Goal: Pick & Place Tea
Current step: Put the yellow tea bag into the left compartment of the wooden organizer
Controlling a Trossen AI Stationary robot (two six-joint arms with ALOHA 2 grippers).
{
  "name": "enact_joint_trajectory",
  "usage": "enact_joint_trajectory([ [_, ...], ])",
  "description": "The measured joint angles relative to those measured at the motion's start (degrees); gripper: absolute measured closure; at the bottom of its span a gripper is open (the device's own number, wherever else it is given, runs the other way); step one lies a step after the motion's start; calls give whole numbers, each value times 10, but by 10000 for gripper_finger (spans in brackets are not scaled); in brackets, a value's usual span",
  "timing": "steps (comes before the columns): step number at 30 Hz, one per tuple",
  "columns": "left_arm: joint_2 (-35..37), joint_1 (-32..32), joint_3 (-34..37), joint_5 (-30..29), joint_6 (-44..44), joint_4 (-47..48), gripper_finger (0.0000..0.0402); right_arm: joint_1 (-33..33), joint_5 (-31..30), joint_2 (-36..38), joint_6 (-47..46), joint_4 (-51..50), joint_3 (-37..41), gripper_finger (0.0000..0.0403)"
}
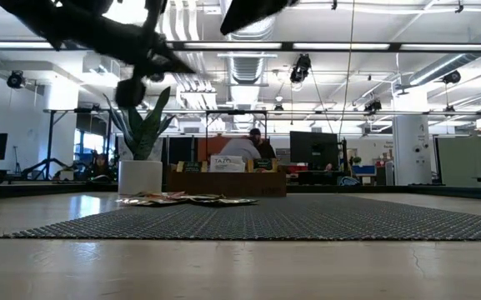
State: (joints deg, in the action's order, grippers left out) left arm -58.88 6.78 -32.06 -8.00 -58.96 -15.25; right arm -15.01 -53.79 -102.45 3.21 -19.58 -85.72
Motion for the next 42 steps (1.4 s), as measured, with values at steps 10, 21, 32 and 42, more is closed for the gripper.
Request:
enact_joint_trajectory([
  [10,8,-96,-126,17,374,392,401,104,448,22,-139,-93,-18,284],
  [21,-114,-123,-281,-41,627,514,401,115,451,21,-17,-80,-30,278],
  [32,-217,-121,-383,-43,696,534,401,116,451,21,-34,-91,-31,274],
  [42,-224,-121,-416,-50,711,537,401,117,450,21,-36,-113,-29,279],
])
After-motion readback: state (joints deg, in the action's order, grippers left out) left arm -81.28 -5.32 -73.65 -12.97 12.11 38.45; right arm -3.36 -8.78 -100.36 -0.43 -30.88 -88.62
